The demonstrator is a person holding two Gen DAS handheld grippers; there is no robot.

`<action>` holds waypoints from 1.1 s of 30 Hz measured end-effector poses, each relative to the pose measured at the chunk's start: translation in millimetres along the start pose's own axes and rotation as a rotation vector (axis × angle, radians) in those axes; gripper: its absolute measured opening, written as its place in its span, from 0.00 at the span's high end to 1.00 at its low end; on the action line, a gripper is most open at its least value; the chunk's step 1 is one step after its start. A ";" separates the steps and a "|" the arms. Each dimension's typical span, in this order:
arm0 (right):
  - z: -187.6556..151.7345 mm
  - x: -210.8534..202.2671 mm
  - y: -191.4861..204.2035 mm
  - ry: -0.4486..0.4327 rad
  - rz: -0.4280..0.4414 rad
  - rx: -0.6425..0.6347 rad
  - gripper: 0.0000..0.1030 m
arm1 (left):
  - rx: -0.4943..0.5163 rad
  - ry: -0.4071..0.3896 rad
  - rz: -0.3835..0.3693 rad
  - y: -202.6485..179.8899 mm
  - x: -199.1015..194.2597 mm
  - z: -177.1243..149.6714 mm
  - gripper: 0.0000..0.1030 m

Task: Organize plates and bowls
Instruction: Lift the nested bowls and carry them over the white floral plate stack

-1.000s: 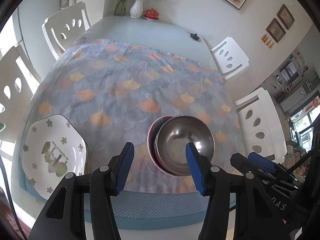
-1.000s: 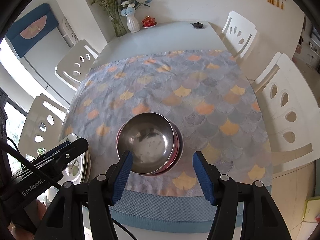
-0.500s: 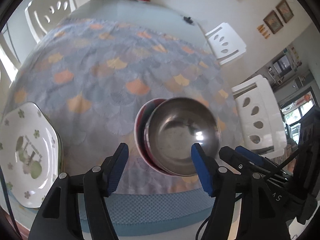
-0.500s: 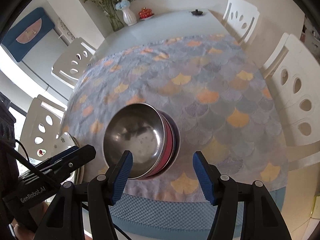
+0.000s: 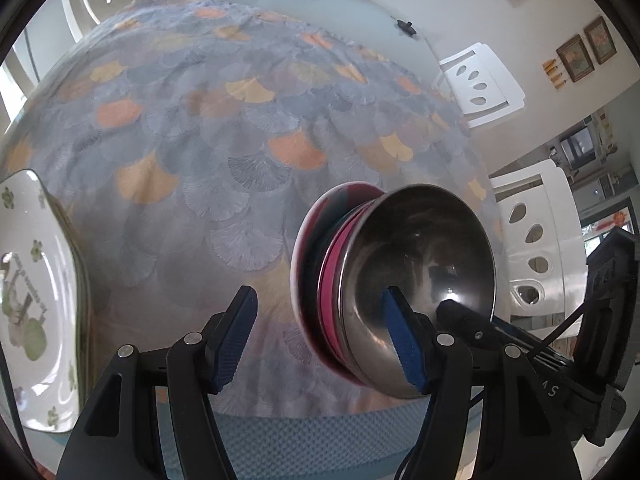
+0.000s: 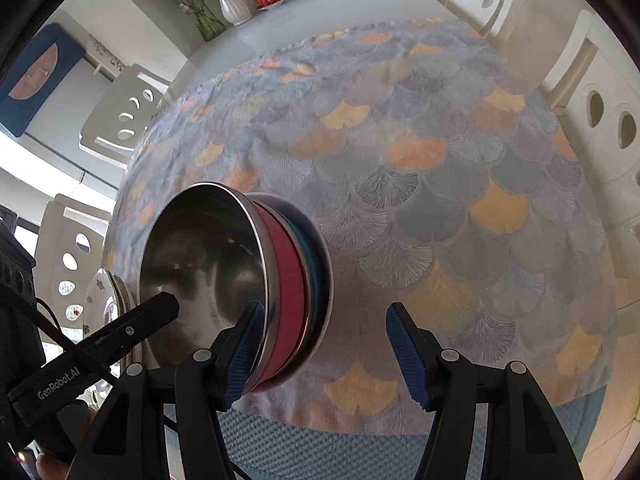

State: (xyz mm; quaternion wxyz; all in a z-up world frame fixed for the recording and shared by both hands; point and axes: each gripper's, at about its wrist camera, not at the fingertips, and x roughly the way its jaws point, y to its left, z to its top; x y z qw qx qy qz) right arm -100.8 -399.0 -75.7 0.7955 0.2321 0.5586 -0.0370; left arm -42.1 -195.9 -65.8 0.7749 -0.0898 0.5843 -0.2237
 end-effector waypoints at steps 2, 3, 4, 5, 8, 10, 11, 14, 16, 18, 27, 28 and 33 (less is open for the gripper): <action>1.7 6.9 -0.4 0.014 0.004 -0.008 0.41 | -0.004 -0.007 -0.017 0.3 4.4 0.4 0.39; 2.4 9.7 0.0 0.018 0.005 -0.013 0.41 | -0.008 -0.007 -0.026 0.8 6.8 0.7 0.39; 3.1 12.7 0.6 0.022 0.008 -0.020 0.41 | -0.016 -0.008 -0.036 2.0 9.2 1.0 0.39; 3.7 15.6 1.4 0.026 0.009 -0.029 0.41 | -0.026 -0.010 -0.048 3.6 11.9 1.4 0.39; 5.0 24.3 4.0 0.038 0.002 -0.061 0.41 | -0.045 -0.009 -0.071 6.8 19.6 2.7 0.39; 6.0 29.2 6.0 0.045 0.030 -0.072 0.41 | -0.044 -0.012 -0.069 7.1 23.3 3.2 0.39; 6.2 30.8 6.7 0.047 0.039 -0.077 0.41 | -0.045 -0.011 -0.069 7.1 25.1 3.4 0.39; 7.2 34.6 11.3 0.041 0.057 -0.101 0.41 | -0.063 -0.010 -0.076 10.2 28.6 3.0 0.39; 8.7 36.1 13.9 0.041 0.059 -0.121 0.41 | -0.073 -0.007 -0.076 13.1 30.4 2.5 0.39; 10.1 39.1 14.2 0.051 0.081 -0.129 0.41 | -0.081 -0.007 -0.076 14.7 32.4 2.0 0.39; 12.2 50.5 10.0 0.084 0.202 -0.099 0.41 | -0.061 -0.029 -0.121 9.3 32.1 2.3 0.63; 12.2 50.7 8.8 0.078 0.210 -0.094 0.41 | -0.051 -0.034 -0.115 7.5 32.1 1.6 0.63; 7.8 47.0 8.8 0.049 0.216 -0.137 0.44 | 0.006 -0.046 -0.078 -0.5 30.8 0.3 0.64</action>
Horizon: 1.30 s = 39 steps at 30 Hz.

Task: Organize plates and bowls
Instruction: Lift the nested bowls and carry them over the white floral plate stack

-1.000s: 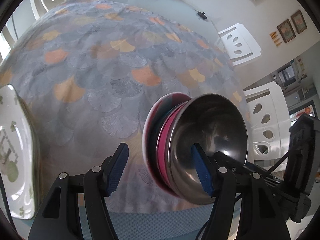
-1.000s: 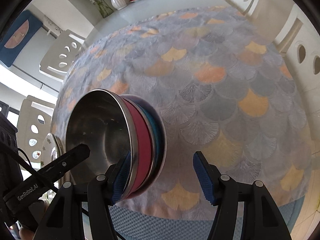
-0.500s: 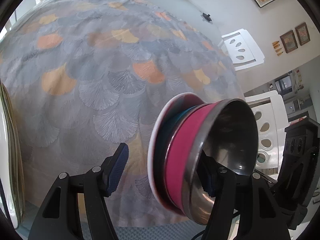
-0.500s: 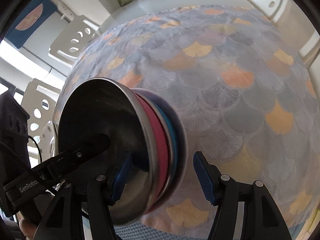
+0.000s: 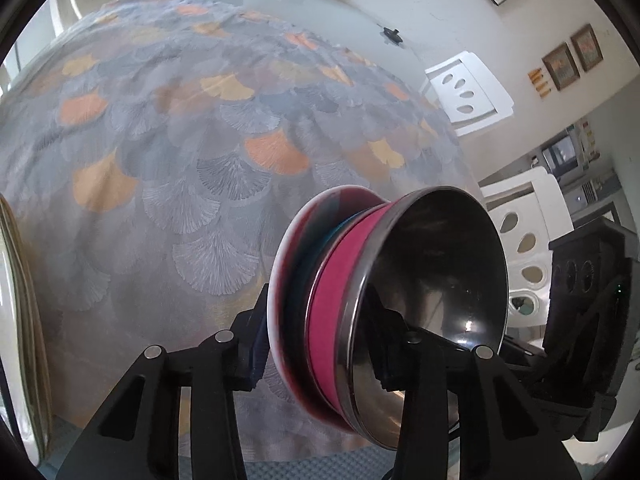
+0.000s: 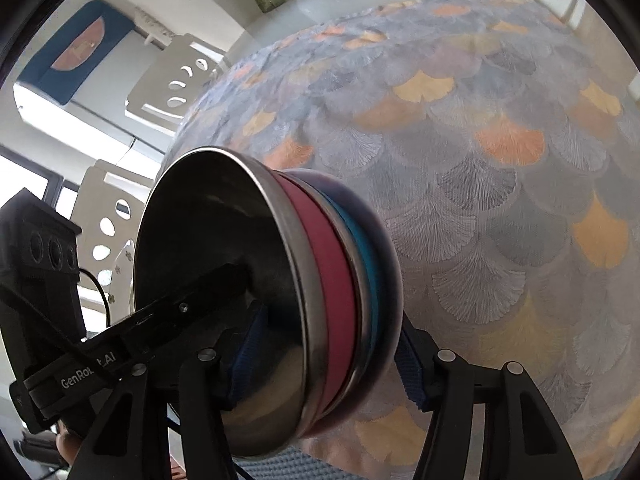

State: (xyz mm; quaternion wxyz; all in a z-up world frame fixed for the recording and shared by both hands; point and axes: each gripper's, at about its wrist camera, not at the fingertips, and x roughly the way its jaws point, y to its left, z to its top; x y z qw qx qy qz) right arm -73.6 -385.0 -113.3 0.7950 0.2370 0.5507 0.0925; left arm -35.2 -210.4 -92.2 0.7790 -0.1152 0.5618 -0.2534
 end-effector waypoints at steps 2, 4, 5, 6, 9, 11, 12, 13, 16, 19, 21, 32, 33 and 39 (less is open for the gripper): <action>-1.4 -1.9 2.6 -0.014 -0.014 -0.018 0.44 | 0.006 -0.007 -0.006 0.0 -2.8 0.1 0.65; -2.3 -4.9 7.4 -0.031 -0.029 -0.046 0.44 | 0.006 -0.026 -0.013 -0.5 -7.1 -0.2 0.64; -1.6 -6.1 8.3 -0.034 -0.034 -0.055 0.44 | 0.004 -0.035 -0.018 -0.8 -10.0 0.3 0.63; -1.0 -7.4 10.2 -0.036 -0.041 -0.063 0.44 | 0.003 -0.039 -0.024 -0.8 -12.6 1.5 0.63; 2.4 -10.4 13.3 -0.032 -0.052 -0.063 0.44 | 0.011 -0.039 -0.010 -4.0 -16.4 3.5 0.63; 4.3 -10.8 14.2 -0.019 -0.052 -0.046 0.44 | -0.002 -0.041 -0.006 -3.5 -18.1 3.9 0.63; 4.7 -10.5 14.5 -0.012 -0.051 -0.036 0.44 | -0.008 -0.041 -0.005 -3.6 -19.2 3.7 0.63; 4.5 -10.6 14.7 -0.005 -0.050 -0.028 0.44 | -0.014 -0.042 -0.004 -3.7 -20.8 3.1 0.63; 2.8 -14.0 17.8 0.010 -0.042 -0.010 0.44 | -0.023 -0.059 0.000 -4.9 -31.9 0.6 0.63; 2.5 -23.0 29.1 0.006 -0.040 -0.018 0.44 | -0.032 -0.088 -0.002 -6.4 -47.1 -0.7 0.63; 2.6 -32.3 40.9 -0.006 -0.039 -0.029 0.44 | -0.036 -0.113 -0.004 -6.2 -61.0 -1.2 0.63; -8.9 -60.9 132.8 -0.051 0.007 -0.087 0.44 | -0.048 -0.230 0.037 25.7 -164.7 -6.0 0.63; -11.2 -61.3 143.8 -0.052 0.006 -0.091 0.44 | -0.048 -0.224 0.037 31.3 -170.6 -5.4 0.63; -26.0 -50.5 210.5 -0.049 0.003 -0.099 0.44 | -0.059 -0.206 0.051 78.7 -214.2 -6.3 0.63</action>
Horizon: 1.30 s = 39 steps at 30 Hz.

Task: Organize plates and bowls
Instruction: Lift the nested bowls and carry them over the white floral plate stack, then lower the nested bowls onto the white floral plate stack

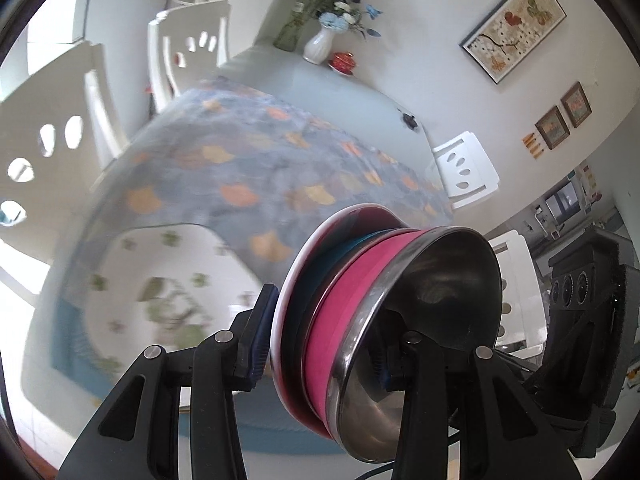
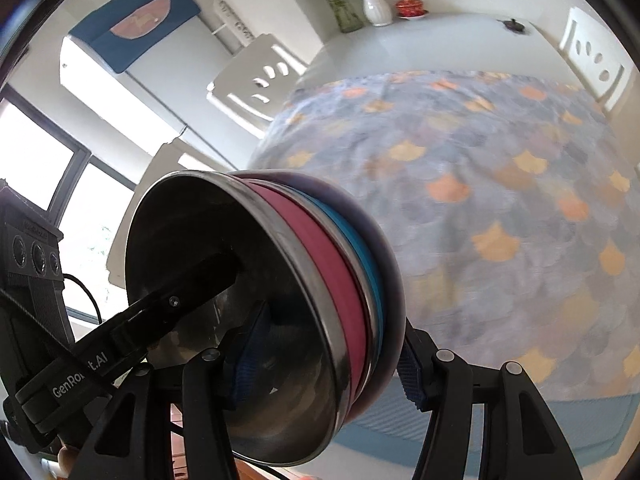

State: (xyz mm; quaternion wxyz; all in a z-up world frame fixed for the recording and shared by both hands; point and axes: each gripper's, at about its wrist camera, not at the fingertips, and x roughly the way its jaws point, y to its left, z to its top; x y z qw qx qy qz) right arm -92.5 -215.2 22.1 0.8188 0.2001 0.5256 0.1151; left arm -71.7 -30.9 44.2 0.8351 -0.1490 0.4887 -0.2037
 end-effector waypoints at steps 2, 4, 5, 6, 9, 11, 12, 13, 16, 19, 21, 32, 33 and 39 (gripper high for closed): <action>-2.2 10.0 18.9 0.018 0.006 0.004 0.44 | -0.003 0.004 0.009 16.6 -8.9 2.3 0.64; -4.4 21.8 36.2 0.032 0.009 0.007 0.44 | -0.008 0.012 0.017 37.0 -15.2 4.7 0.64; -5.5 27.6 42.9 0.038 0.010 0.007 0.44 | -0.010 0.014 0.018 42.8 -17.4 4.7 0.64; -6.7 34.9 50.3 0.047 0.009 0.009 0.44 | -0.017 0.019 0.018 52.7 -18.9 4.8 0.64; -9.5 57.3 67.4 0.084 0.002 0.030 0.44 | -0.041 0.039 0.017 79.0 -16.8 4.9 0.64; -12.4 73.7 74.8 0.115 -0.004 0.044 0.44 | -0.051 0.057 0.016 94.9 -12.4 3.5 0.64; -13.6 80.4 76.1 0.128 -0.008 0.049 0.44 | -0.055 0.067 0.013 101.4 -9.3 2.8 0.64; -15.6 90.0 78.0 0.146 -0.018 0.059 0.44 | -0.061 0.080 0.009 108.6 -5.3 1.8 0.65; -20.0 107.9 78.4 0.182 -0.047 0.080 0.44 | -0.086 0.121 -0.006 127.0 10.0 -3.2 0.65; -23.6 123.8 74.5 0.219 -0.074 0.100 0.44 | -0.092 0.158 -0.016 138.3 21.0 -8.3 0.65; -25.0 133.2 68.7 0.253 -0.078 0.126 0.44 | -0.090 0.175 -0.021 142.5 26.7 -9.5 0.65; -8.4 145.5 54.6 0.269 -0.084 0.212 0.44 | -0.092 0.211 -0.036 157.1 44.2 5.5 0.65; -6.1 145.4 55.6 0.264 -0.081 0.215 0.44 | -0.098 0.208 -0.036 158.0 44.0 7.5 0.65; 3.3 136.3 57.4 0.218 -0.057 0.240 0.44 | -0.084 0.170 -0.028 160.8 41.7 21.7 0.65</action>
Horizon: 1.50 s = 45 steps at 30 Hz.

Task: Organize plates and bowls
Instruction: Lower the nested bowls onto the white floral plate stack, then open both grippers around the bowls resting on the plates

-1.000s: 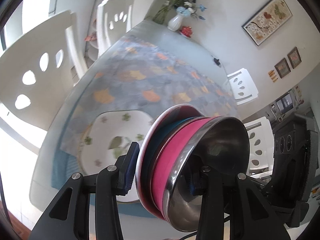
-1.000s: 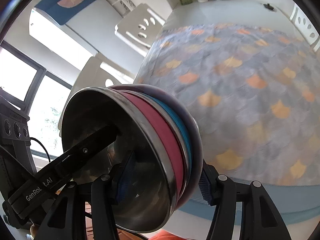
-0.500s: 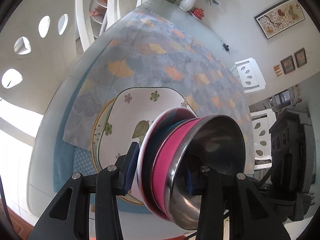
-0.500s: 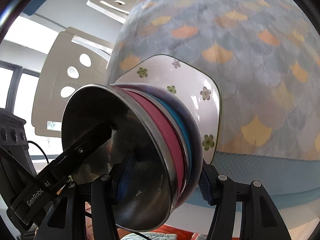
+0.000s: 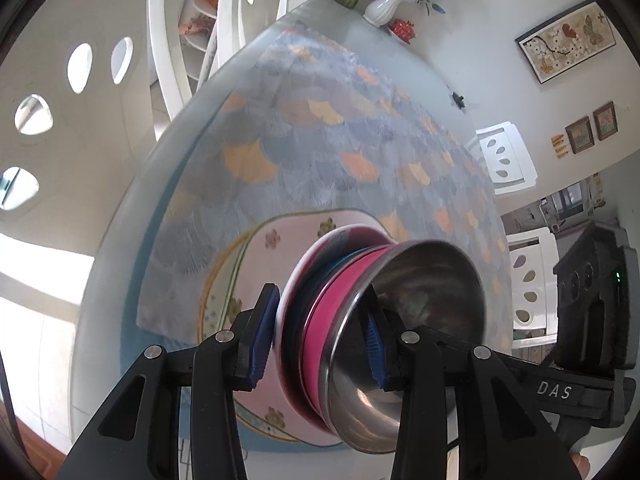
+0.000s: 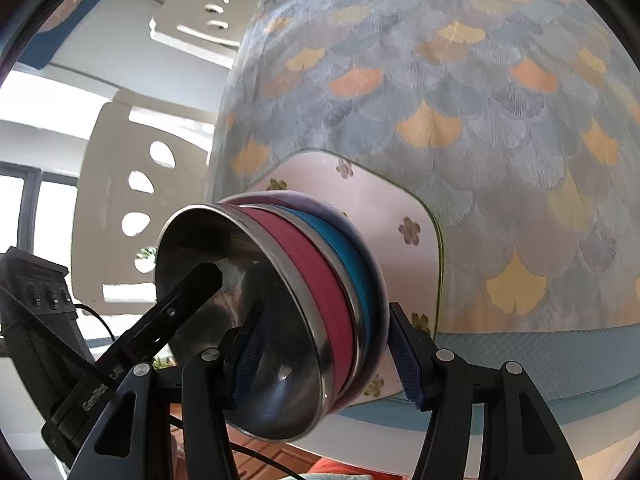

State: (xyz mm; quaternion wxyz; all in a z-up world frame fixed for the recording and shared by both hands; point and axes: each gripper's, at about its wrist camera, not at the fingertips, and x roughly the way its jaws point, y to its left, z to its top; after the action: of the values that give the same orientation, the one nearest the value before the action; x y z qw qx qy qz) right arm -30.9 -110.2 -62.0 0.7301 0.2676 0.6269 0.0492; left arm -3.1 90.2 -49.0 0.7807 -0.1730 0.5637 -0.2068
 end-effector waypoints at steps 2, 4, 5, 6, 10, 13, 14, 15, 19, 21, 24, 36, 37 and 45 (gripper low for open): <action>-1.8 -7.8 2.2 -0.032 0.003 -0.015 0.44 | 0.004 -0.026 0.007 1.7 -6.9 2.8 0.65; -4.6 -16.8 4.1 -0.058 0.006 -0.027 0.44 | 0.011 -0.032 -0.002 1.9 -13.5 3.8 0.65; -7.3 -23.1 5.4 -0.076 0.018 -0.032 0.44 | 0.016 -0.037 -0.004 1.6 -16.5 4.2 0.65; -10.0 -29.0 6.6 -0.095 0.026 -0.036 0.44 | 0.027 -0.044 -0.002 -0.3 -20.0 3.4 0.65; -26.8 -59.0 14.3 -0.193 0.013 -0.073 0.44 | 0.093 -0.072 0.003 -13.1 -39.1 -3.0 0.65; -47.5 -83.0 20.6 -0.258 0.021 -0.108 0.44 | 0.152 -0.081 0.014 -30.7 -62.5 -14.2 0.62; -58.4 -92.1 21.7 -0.288 0.033 -0.118 0.44 | 0.180 -0.100 0.006 -38.2 -73.2 -20.6 0.62; -67.4 -99.0 22.9 -0.320 0.030 -0.126 0.42 | 0.199 -0.113 0.012 -44.0 -79.9 -25.5 0.62; -103.6 -123.7 36.8 -0.482 -0.099 -0.194 0.41 | 0.278 -0.166 0.045 -70.1 -98.2 -40.4 0.61; -111.0 -131.0 46.6 -0.533 -0.164 -0.238 0.41 | 0.305 -0.191 0.071 -81.0 -104.3 -43.5 0.61; -117.8 -142.3 51.6 -0.588 -0.218 -0.257 0.39 | 0.295 -0.224 0.086 -89.0 -117.9 -42.4 0.59; -115.8 -122.2 21.9 -0.474 -0.258 -0.155 0.29 | 0.224 -0.184 0.100 -79.4 -103.4 -52.4 0.45; -115.5 -120.2 20.0 -0.466 -0.264 -0.150 0.29 | 0.228 -0.182 0.109 -79.3 -101.8 -53.3 0.45; -115.1 -109.6 23.8 -0.429 -0.272 -0.159 0.29 | 0.233 -0.155 0.131 -76.2 -94.8 -56.3 0.45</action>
State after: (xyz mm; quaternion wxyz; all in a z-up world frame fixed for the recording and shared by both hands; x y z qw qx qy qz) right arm -155.9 -96.7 38.0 0.8649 0.1271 0.4820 -0.0581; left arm -92.9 72.1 48.8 0.8485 -0.0594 0.4840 -0.2056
